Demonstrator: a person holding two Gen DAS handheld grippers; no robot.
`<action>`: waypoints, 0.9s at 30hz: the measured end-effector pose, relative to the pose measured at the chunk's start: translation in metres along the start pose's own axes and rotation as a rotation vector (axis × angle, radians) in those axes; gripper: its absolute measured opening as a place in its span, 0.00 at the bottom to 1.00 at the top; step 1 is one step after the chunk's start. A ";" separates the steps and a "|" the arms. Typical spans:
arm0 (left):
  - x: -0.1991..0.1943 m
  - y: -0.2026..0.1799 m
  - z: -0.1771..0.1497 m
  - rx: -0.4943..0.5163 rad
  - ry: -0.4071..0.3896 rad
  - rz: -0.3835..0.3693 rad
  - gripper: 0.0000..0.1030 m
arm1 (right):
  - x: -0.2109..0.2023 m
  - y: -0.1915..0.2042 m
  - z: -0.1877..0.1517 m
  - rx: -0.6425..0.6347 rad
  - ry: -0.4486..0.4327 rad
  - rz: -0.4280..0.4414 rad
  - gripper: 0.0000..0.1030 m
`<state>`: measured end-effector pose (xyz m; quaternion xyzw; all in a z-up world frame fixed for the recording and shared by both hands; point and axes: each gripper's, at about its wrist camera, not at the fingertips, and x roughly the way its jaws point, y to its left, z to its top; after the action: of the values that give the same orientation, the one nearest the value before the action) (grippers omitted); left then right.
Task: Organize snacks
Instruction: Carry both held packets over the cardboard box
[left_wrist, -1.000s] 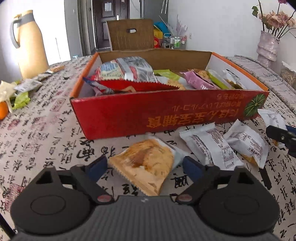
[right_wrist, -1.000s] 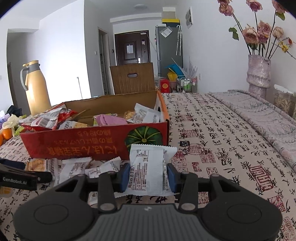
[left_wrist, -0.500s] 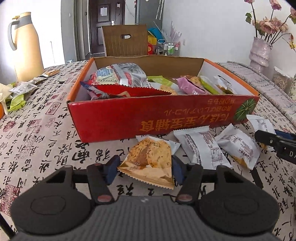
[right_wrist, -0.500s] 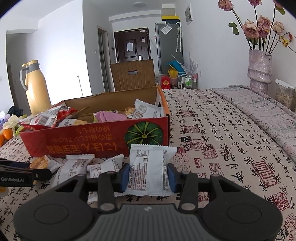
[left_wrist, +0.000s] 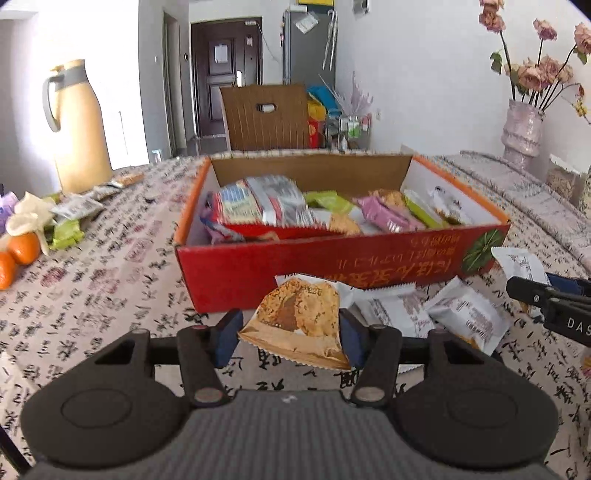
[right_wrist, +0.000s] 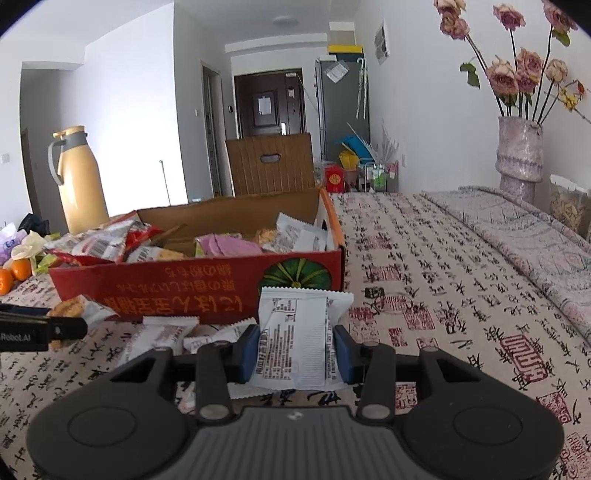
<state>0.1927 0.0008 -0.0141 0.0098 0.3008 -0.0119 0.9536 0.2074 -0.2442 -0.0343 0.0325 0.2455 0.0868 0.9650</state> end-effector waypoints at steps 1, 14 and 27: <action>-0.005 -0.001 0.002 -0.005 -0.011 -0.001 0.54 | -0.002 0.000 0.001 0.000 -0.006 0.002 0.40; -0.048 -0.015 0.034 -0.016 -0.154 -0.014 0.54 | -0.028 0.021 0.038 -0.017 -0.128 0.052 0.40; -0.050 -0.006 0.076 -0.056 -0.237 0.050 0.55 | -0.023 0.037 0.077 -0.047 -0.201 0.076 0.40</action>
<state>0.1948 -0.0059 0.0769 -0.0110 0.1857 0.0192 0.9824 0.2185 -0.2134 0.0477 0.0276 0.1439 0.1251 0.9813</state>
